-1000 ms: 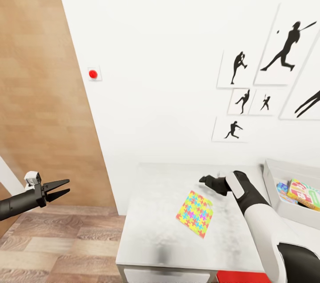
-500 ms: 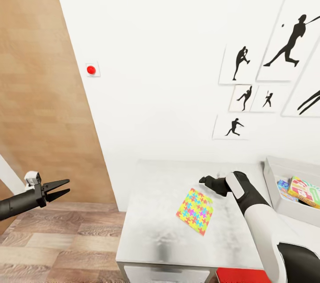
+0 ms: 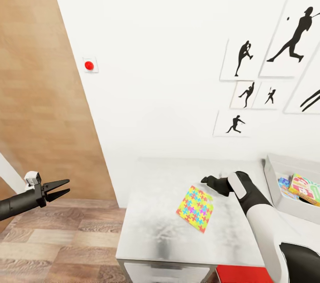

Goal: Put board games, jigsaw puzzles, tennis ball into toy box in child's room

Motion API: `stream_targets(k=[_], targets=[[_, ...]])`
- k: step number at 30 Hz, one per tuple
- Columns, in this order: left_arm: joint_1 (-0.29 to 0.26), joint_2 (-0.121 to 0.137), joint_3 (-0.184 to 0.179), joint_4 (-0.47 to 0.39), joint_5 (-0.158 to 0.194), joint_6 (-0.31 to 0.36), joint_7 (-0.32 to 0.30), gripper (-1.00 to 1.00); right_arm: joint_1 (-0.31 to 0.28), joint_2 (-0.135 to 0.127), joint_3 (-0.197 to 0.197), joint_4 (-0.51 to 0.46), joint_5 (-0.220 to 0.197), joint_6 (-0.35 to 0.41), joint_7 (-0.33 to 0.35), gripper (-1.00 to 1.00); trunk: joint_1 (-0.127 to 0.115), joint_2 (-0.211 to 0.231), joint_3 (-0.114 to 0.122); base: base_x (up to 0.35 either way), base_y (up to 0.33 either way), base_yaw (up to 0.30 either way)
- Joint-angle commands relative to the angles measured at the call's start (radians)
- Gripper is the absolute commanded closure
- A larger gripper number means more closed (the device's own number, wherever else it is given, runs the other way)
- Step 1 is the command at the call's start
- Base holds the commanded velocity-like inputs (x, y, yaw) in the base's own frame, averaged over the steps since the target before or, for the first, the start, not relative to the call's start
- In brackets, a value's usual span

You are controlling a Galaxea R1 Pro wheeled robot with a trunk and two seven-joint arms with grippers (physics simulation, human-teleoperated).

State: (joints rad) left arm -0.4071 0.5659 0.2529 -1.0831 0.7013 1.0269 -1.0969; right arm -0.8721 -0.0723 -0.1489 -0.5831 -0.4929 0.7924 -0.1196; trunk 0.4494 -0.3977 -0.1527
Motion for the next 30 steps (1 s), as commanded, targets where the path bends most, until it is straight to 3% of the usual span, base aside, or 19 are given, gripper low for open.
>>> stream_targets(k=[1, 10, 30], targets=[[-0.001, 0.0, 0.0, 0.0, 0.0, 0.004, -0.003, -1.0, -0.001, -0.003, -0.001, -0.001, -0.012, 0.004, -0.009, -1.0, 0.001, -0.002, -0.004, 0.0, 0.0, 0.0], [-0.001, 0.0, 0.0, 0.0, 0.0, 0.004, -0.003, -1.0, -0.001, -0.018, -0.001, -0.001, -0.012, 0.004, -0.008, -1.0, 0.001, -0.002, -0.019, 0.0, 0.0, 0.0], [-0.001, 0.0, 0.0, 0.0, 0.0, 0.004, -0.003, -1.0, 0.001, -0.018, 0.0, -0.001, -0.013, 0.004, -0.008, -1.0, 0.001, -0.002, -0.051, 0.0, 0.011, 0.0]])
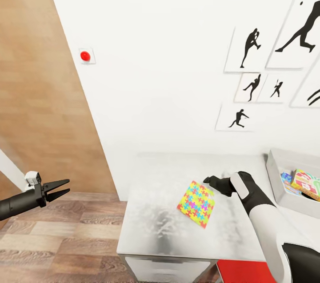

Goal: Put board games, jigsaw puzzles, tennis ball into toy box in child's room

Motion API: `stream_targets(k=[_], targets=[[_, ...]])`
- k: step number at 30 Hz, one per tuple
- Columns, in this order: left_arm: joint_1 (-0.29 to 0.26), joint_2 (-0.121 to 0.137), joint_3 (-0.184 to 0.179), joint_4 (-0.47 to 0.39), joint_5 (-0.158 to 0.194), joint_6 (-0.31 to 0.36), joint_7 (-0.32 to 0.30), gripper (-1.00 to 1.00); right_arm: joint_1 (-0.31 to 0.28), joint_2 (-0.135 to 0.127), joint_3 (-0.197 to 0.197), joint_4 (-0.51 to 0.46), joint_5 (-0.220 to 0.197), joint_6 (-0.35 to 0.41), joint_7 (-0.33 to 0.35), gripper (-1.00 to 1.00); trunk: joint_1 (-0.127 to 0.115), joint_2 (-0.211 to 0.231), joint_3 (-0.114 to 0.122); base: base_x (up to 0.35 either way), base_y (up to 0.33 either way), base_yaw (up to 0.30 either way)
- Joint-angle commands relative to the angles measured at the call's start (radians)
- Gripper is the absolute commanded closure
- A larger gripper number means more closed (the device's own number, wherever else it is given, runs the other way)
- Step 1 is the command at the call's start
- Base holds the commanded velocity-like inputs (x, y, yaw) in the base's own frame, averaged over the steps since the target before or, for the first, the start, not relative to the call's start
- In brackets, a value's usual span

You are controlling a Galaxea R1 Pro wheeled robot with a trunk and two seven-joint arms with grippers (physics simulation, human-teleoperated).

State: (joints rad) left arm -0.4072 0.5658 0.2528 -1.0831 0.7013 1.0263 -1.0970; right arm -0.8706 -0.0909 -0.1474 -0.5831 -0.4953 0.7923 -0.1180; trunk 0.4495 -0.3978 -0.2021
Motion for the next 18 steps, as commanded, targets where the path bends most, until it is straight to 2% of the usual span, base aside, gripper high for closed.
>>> stream_targets(k=[1, 18], targets=[[-0.001, 0.0, 0.0, 0.0, 0.0, 0.005, -0.003, -1.0, -0.001, 0.0, -0.001, -0.001, -0.011, 0.004, -0.009, -1.0, 0.001, -0.002, -0.004, 0.0, 0.01, 0.0], [-0.001, 0.0, 0.0, 0.0, 0.0, 0.005, -0.003, -1.0, -0.001, 0.0, -0.001, -0.001, -0.009, 0.004, -0.008, -1.0, 0.001, -0.002, -0.032, 0.0, 0.016, 0.0]])
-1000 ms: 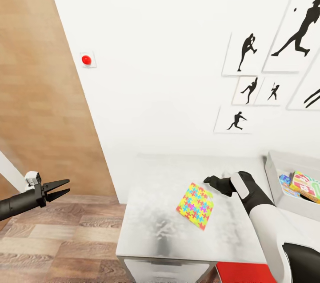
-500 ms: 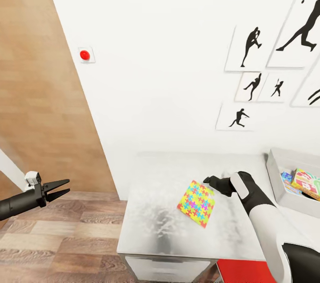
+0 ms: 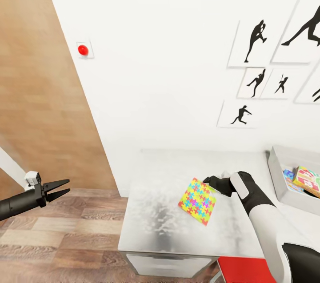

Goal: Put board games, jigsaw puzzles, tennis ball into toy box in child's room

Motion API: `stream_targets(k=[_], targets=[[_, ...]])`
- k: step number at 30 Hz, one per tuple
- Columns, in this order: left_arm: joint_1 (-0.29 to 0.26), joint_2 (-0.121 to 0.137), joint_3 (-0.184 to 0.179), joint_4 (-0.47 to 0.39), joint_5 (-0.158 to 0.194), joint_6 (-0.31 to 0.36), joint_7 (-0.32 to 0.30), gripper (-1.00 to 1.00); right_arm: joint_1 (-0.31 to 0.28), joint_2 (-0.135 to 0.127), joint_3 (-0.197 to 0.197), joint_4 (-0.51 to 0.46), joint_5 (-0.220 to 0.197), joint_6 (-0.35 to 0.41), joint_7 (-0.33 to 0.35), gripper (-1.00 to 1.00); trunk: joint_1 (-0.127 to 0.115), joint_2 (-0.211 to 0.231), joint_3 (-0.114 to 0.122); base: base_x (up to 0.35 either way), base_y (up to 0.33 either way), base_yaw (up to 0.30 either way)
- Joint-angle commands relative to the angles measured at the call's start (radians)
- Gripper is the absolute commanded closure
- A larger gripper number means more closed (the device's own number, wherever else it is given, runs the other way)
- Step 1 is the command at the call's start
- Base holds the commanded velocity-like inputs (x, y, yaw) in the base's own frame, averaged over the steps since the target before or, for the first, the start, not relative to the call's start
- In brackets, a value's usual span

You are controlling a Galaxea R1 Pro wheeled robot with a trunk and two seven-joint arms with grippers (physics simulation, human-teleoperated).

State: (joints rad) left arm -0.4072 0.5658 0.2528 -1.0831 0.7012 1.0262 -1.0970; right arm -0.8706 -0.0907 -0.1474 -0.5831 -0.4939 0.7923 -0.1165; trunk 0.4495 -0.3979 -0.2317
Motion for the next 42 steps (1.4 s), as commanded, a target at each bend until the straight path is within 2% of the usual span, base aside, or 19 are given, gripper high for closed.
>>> stream_targets(k=[1, 19, 29, 42], targets=[[-0.001, 0.0, 0.0, 0.0, 0.0, 0.005, -0.003, -1.0, -0.001, 0.0, -0.001, -0.001, -0.011, 0.004, -0.009, -1.0, 0.001, -0.002, -0.004, 0.0, 0.002, 0.0], [-0.001, 0.0, 0.001, 0.0, 0.0, 0.005, -0.003, -1.0, 0.003, -0.001, -0.001, -0.002, -0.012, 0.004, -0.008, -1.0, 0.001, -0.002, -0.033, 0.0, 0.009, 0.0], [-0.001, 0.0, 0.001, 0.0, 0.0, 0.005, -0.003, -1.0, 0.004, 0.0, -0.001, -0.003, -0.012, 0.004, -0.008, -1.0, 0.001, -0.002, -0.037, 0.0, 0.051, 0.0], [-0.001, 0.0, 0.001, 0.0, 0.0, 0.005, -0.003, -1.0, 0.004, 0.0, -0.001, -0.003, -0.012, 0.004, -0.008, -1.0, 0.001, -0.002, -0.037, 0.0, 0.236, 0.0]])
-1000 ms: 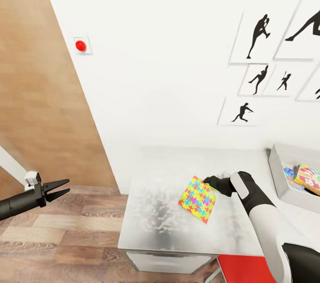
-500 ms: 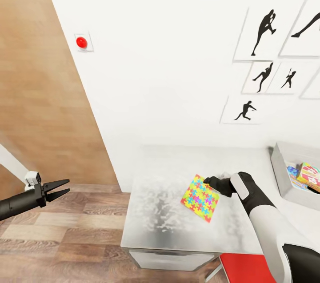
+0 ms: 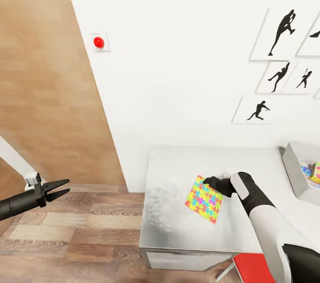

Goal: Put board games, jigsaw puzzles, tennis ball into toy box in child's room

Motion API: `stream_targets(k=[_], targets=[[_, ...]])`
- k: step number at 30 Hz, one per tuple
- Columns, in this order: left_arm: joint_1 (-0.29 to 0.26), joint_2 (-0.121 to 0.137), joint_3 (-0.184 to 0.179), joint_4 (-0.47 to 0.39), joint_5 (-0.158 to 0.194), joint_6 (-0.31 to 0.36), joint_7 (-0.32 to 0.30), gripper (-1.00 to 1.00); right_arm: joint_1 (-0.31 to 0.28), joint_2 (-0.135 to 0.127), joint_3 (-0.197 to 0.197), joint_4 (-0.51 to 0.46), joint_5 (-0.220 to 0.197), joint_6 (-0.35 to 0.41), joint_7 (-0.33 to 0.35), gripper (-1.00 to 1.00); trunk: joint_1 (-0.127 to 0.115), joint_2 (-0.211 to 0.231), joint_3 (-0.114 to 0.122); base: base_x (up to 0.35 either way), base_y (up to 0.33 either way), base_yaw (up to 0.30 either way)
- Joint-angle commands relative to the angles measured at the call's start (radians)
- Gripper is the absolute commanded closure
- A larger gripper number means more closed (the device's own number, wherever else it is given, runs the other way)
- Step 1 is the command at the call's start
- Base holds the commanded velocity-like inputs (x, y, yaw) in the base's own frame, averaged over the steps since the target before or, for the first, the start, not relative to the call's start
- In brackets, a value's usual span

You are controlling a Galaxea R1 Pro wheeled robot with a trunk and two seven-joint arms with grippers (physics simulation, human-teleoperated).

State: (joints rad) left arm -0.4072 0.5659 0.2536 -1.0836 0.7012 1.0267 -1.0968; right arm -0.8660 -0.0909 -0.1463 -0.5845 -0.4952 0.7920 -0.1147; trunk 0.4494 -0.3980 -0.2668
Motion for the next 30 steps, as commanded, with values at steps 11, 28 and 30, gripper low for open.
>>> stream_targets(k=[11, 28, 30], targets=[[-0.001, 0.0, 0.001, 0.001, 0.0, 0.004, -0.003, -1.0, -0.001, 0.0, -0.001, -0.002, -0.011, 0.004, -0.01, -1.0, 0.001, -0.002, -0.002, 0.0, 0.15, 0.0], [-0.001, 0.0, 0.001, 0.001, 0.0, 0.005, -0.003, -1.0, -0.001, 0.002, -0.001, -0.002, -0.011, 0.004, -0.01, -1.0, 0.001, -0.002, -0.002, 0.0, 0.277, 0.0], [-0.001, 0.0, 0.001, 0.001, 0.0, 0.004, -0.003, -1.0, -0.001, 0.002, -0.001, -0.002, -0.011, 0.004, -0.01, -1.0, 0.001, -0.002, -0.002, -0.007, 0.281, 0.0]])
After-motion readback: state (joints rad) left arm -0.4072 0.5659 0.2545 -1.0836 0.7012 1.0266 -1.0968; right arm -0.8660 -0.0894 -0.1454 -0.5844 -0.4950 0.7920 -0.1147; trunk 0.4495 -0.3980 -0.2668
